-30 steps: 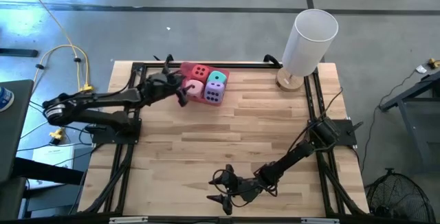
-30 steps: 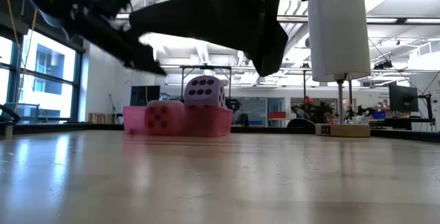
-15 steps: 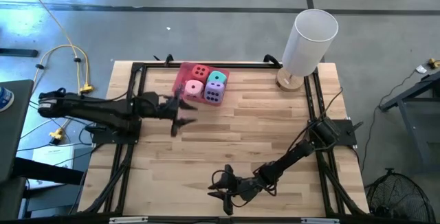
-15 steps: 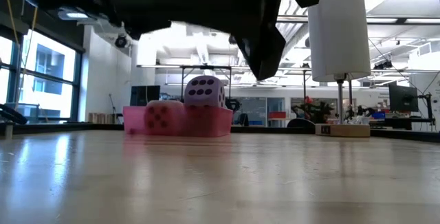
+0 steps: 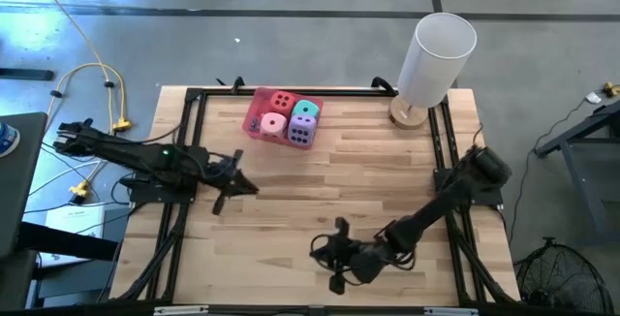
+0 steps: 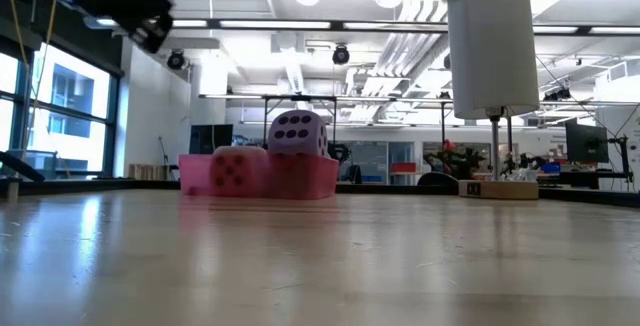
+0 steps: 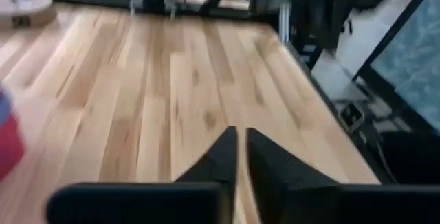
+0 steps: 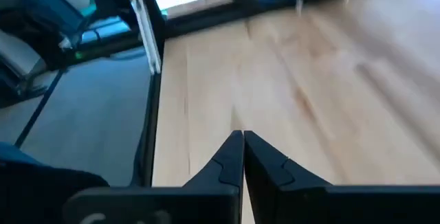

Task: Pick & Place Dice
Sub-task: Return to Home Position

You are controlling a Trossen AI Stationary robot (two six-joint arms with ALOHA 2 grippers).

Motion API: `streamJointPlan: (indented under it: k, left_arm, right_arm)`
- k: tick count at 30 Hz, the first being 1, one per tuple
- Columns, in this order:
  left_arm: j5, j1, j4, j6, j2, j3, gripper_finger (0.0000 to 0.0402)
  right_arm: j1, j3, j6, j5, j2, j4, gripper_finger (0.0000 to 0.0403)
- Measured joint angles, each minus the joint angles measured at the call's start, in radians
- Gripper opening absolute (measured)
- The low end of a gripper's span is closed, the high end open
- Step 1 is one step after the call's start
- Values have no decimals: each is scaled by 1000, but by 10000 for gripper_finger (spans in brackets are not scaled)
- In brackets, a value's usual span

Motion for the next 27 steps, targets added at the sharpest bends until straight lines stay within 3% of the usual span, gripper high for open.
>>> streamJointPlan:
  k: [2,6,12,16,21,27]
  left_arm:
    - [0,0,-114,-1,-81,0,11]
    - [0,-2,-209,-17,-219,-16,5]
    - [-1,-22,-156,-19,-367,-124,1]
    - [12,-33,-45,-26,-421,-237,0]
    - [11,-33,40,-32,-430,-321,0]
    - [33,-33,113,-21,-429,-359,0]
  right_arm:
    - [6,0,-57,22,-57,-40,1]
    - [17,0,-227,60,-150,-91,1]
    - [-13,1,-242,-18,-276,-322,1]
    - [-15,0,-184,-13,-337,-471,1]
    - [-22,-134,-188,-43,-402,-357,1]
    - [-49,-487,-99,-143,-577,-37,1]
